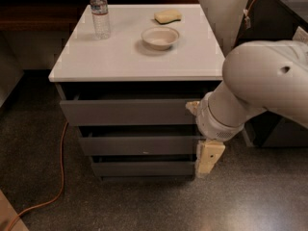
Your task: Open bottom drawer
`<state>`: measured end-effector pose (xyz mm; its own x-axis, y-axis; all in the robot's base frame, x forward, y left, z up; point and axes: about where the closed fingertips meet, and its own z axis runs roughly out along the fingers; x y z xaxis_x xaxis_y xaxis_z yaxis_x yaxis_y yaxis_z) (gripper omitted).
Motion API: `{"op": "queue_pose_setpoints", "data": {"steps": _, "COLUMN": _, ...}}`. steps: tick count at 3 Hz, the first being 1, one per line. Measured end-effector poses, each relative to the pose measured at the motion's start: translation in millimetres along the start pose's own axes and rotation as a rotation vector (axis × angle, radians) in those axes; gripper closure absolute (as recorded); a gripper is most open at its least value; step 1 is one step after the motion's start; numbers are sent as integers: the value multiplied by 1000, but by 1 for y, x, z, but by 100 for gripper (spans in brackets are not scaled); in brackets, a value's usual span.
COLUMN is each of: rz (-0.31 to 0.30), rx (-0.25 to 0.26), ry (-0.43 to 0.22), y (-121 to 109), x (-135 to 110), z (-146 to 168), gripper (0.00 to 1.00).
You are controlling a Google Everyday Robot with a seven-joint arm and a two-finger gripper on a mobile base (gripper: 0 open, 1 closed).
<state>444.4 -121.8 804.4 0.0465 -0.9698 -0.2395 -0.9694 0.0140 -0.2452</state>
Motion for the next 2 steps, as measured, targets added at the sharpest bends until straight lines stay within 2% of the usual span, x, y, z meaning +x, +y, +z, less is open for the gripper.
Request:
{"op": "queue_pose_setpoints", "data": {"steps": 1, "rz": -59, "rx": 15, "ry": -20, "y": 3, "x": -7, "z": 94, "gripper": 0}}
{"op": "queue_pose_setpoints", "data": {"steps": 2, "rz": -59, "rx": 15, "ry": -20, "y": 3, "x": -7, "z": 94, "gripper": 0}}
